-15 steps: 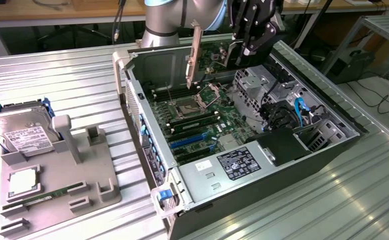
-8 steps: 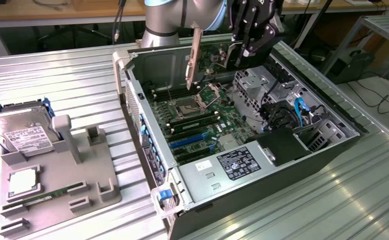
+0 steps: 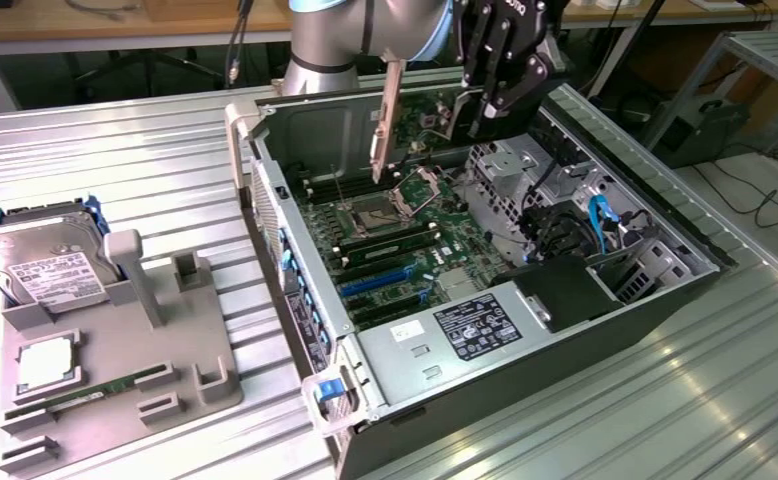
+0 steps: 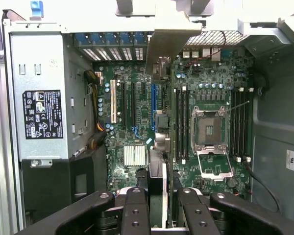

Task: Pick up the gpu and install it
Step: 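Insert the gpu into the slot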

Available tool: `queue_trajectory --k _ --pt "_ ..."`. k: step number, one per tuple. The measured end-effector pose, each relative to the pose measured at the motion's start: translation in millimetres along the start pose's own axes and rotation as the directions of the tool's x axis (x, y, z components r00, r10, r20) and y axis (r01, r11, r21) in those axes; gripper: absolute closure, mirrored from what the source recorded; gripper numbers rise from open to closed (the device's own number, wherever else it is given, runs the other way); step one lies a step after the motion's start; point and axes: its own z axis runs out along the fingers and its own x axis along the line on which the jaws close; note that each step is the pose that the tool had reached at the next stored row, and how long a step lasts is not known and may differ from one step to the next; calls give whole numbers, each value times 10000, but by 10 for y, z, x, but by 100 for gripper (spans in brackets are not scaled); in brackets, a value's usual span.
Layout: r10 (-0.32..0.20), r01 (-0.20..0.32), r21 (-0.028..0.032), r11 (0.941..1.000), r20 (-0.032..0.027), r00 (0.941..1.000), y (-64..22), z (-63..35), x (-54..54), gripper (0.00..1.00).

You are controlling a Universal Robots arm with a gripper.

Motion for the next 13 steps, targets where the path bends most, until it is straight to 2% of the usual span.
queue_trajectory --k 13 --pt "-4 4 -55 10000 -1 10000 0 41 1 73"
